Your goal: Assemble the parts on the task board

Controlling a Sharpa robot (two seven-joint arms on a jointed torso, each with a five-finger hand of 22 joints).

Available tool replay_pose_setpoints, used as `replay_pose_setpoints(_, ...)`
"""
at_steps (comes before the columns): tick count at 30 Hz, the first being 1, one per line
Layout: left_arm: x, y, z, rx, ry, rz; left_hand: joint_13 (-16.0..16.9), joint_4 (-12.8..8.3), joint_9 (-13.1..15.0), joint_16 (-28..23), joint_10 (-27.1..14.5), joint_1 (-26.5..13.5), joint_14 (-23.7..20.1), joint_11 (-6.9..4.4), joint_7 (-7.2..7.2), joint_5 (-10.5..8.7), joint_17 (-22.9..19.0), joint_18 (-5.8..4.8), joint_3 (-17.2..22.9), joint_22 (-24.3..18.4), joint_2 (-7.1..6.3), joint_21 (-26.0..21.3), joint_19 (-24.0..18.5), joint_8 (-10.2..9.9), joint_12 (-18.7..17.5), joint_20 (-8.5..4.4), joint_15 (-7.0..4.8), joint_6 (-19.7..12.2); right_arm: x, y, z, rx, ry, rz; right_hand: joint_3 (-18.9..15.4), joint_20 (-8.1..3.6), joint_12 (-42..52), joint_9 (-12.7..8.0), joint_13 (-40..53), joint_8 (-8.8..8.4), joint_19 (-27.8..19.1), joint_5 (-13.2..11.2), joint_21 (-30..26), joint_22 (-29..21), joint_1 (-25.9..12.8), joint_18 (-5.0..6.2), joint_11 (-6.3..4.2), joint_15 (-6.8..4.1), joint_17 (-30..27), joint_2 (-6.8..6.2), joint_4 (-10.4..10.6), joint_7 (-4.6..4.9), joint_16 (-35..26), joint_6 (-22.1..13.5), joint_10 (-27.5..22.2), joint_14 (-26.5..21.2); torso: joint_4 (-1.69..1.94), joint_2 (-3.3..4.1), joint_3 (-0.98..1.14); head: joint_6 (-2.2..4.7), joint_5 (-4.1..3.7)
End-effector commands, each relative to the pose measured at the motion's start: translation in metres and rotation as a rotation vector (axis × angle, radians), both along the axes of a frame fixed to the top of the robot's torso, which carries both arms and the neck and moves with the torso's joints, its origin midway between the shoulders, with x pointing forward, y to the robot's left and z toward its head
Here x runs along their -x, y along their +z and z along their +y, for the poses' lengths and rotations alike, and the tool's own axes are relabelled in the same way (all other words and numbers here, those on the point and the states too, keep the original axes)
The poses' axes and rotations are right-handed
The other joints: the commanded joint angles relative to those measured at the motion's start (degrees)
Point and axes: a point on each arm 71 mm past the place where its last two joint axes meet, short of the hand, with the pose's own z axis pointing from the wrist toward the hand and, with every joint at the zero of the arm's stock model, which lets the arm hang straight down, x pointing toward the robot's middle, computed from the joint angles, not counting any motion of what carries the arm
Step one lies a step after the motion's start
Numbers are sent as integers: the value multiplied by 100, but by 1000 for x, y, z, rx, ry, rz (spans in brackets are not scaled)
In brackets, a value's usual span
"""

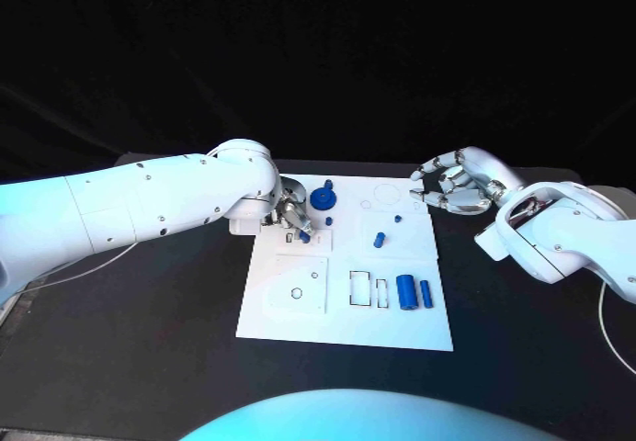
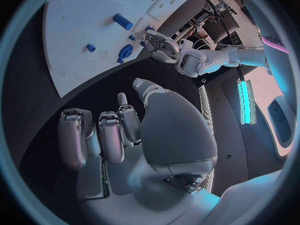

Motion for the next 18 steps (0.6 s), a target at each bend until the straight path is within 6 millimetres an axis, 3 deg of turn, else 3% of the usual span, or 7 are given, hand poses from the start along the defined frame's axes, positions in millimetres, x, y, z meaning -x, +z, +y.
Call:
replay_pose_setpoints(1,2,-2,-1,-1,-13,27,4,-949,2,20,31,2,595,13,-179,38,1510,-47,984,559,58,22,131,31,16,-42,-41,202,1,-1,1,12,16,-2,14,-49,-8,-7,367,28,219,-16,-25,983,-40,54,-14,-39,1264,-27,21,-24,-38,-21,4,553,-6,0,-1,4,5)
replay_pose_setpoints(18,3,-3,0,-12,-19,34,49,-950,10,20,59,-26,595,7,-186,34,1510,-49,995,567,66,25,135,46,51,-45,-46,220,1,-1,1,12,15,-1,14,-49,-8,-7,367,28,219,-16,-25,983,-40,54,-14,-39,1264,-27,21,-24,-38,-21,4,553,-6,-3,3,-3,4)
